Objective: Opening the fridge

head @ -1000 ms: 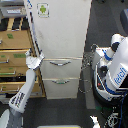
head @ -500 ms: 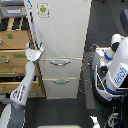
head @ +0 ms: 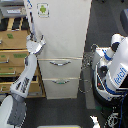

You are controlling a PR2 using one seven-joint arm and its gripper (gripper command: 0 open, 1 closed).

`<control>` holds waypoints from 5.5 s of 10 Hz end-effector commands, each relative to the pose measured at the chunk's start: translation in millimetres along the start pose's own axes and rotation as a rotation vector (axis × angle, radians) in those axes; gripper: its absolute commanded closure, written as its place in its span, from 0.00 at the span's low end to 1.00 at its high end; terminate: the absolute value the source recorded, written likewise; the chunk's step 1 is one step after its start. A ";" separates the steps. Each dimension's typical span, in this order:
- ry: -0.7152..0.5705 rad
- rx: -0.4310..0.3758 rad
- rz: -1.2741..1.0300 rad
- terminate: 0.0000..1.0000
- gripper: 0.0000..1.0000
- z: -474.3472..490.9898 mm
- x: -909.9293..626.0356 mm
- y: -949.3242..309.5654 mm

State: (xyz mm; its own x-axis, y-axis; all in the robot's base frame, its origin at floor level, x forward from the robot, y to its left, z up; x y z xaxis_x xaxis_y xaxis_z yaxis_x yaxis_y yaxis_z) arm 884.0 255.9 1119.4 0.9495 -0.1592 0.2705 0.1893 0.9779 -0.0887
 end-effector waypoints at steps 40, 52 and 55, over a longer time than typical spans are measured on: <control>-0.897 -0.401 -1.000 0.00 1.00 623.5 -829.7 -239.9; -0.009 -0.149 -0.292 0.00 0.00 -6.5 -94.7 -197.3; -0.035 -0.118 -0.573 0.00 0.00 94.2 -63.9 -547.4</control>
State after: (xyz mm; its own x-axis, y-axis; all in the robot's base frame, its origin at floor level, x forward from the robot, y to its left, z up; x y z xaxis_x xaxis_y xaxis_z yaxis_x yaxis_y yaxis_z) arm 654.6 230.0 1167.4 0.8080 -0.3860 0.4451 0.5160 0.8283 -0.2184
